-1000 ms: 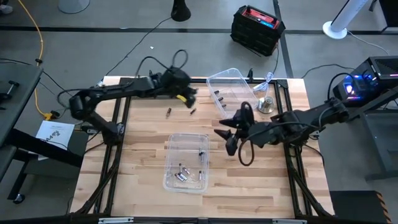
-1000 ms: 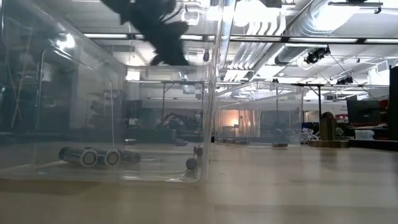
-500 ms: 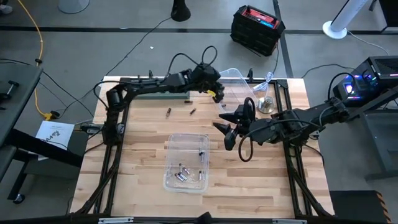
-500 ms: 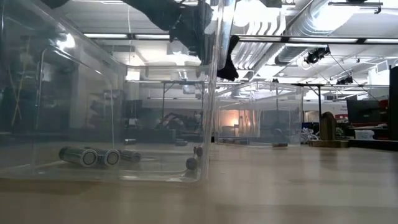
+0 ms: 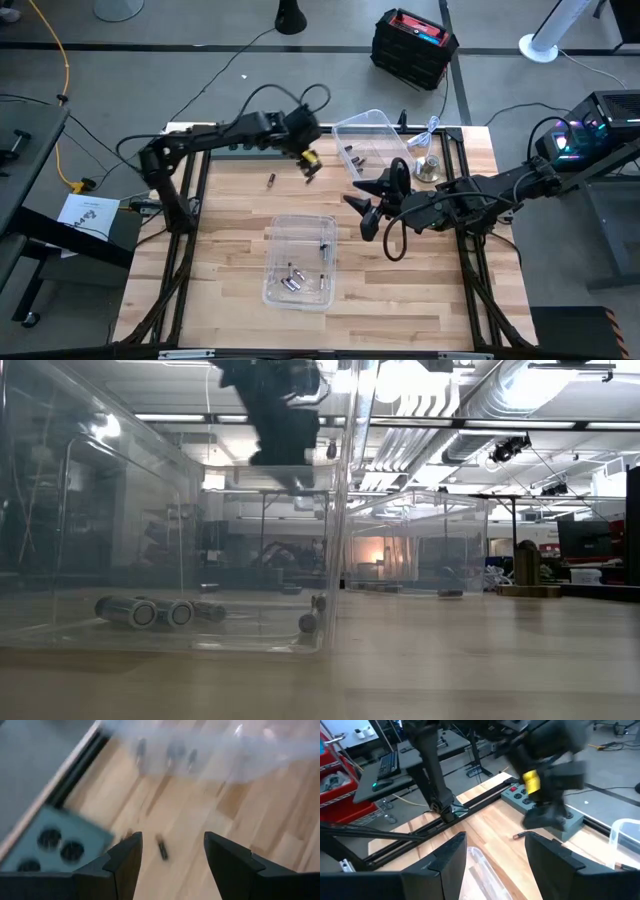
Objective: Sort batteries
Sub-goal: Put the black battery into the right transparent bin
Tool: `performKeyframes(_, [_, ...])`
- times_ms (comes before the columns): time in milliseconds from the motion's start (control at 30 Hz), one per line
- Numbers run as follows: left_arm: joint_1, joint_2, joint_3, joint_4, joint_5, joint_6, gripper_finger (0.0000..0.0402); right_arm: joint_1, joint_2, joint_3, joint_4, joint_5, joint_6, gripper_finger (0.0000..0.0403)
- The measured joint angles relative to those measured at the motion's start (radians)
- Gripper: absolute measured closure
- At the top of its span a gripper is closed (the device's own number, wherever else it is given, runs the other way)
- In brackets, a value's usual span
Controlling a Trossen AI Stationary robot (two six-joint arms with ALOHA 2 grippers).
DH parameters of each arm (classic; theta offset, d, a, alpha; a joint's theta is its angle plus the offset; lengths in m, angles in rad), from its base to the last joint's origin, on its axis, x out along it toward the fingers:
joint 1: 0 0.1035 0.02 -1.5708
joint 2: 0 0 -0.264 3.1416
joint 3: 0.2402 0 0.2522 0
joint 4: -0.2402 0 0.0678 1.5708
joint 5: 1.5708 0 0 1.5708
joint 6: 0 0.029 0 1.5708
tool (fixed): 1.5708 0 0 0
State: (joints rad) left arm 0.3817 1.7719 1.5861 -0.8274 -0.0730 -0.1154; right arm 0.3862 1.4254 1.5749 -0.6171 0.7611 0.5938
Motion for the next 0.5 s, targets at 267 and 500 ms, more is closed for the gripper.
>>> performKeyframes(267, [-0.020,-0.330,-0.519,0.231,-0.062,-0.329,0.0209,0.000,0.000,0.000,-0.008,0.021,0.000,0.0206])
performKeyframes(500, [-0.010,-0.415,-0.824,0.237,-0.139,-0.505,0.0212,0.000,0.000,-0.001,-0.008,0.023,0.005,0.0206])
